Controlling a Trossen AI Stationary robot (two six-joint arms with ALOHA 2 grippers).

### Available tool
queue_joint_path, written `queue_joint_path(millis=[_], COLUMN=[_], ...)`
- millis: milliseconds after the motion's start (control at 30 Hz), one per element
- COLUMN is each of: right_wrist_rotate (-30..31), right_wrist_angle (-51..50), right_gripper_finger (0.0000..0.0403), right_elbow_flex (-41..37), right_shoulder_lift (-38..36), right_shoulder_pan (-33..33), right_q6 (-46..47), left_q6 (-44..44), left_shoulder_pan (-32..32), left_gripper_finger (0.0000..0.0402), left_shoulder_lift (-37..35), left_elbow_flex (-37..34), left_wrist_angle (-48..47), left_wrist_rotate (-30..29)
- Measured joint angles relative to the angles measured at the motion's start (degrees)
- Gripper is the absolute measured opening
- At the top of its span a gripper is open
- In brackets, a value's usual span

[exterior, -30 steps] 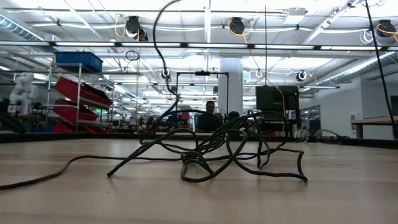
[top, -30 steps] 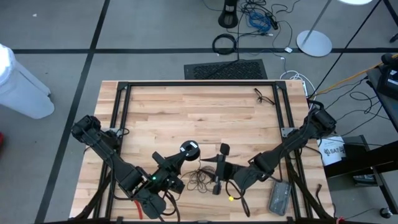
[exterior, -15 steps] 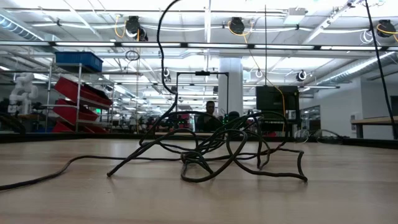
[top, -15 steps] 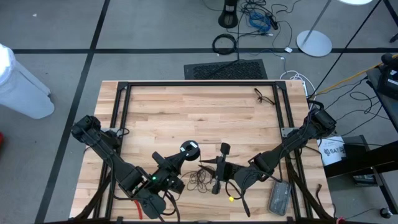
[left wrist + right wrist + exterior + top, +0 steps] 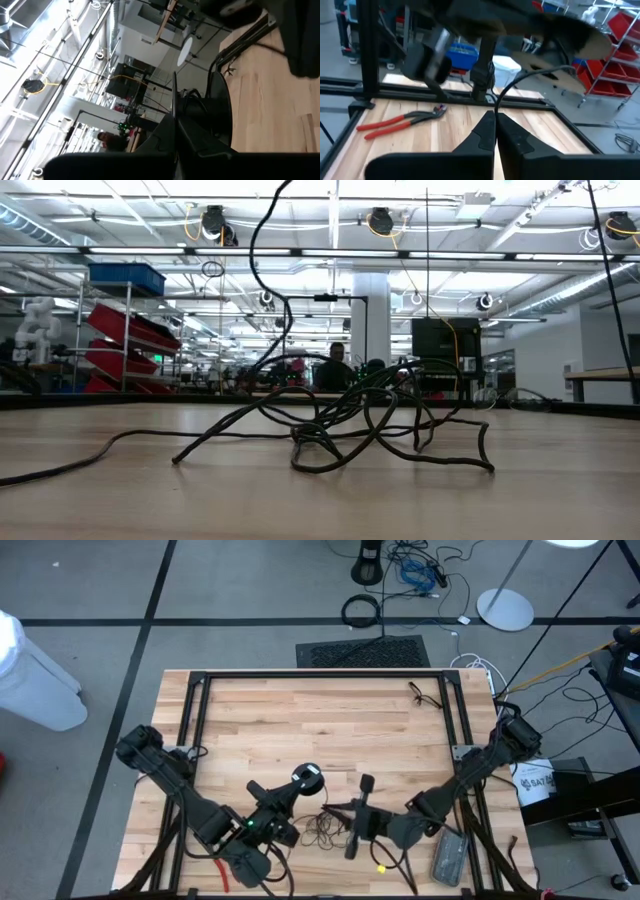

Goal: Coil cords
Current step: Coil the black wire onto the black spool

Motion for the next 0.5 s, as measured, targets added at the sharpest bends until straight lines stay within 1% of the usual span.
queue_joint_path(millis=[233, 433, 500], right_wrist_rotate=[0.55, 0.57, 0.51], right_wrist_angle=[4.59, 4.44, 4.41], right_gripper_finger=[0.0001, 0.0, 0.0], right_elbow_flex=[0.0, 0.0, 0.0], right_shoulder_lift=[-0.1, 0.3, 0.97], right_shoulder_pan=[0.85, 0.3, -0.22], right_q6=[-2.91, -2.93, -2.93], left_q6=[-0.01, 0.35, 0.18], left_shoulder_pan=[2.07, 4.25, 4.59], left_gripper_finger=[0.0002, 0.0002, 0.0002], left_shoulder_lift=[2.39, 4.08, 4.11], left_elbow_flex=[0.0, 0.0, 0.0], left_wrist_angle=[0.44, 7.24, 9.29], left_wrist_rotate=[1.92, 1.97, 2.9])
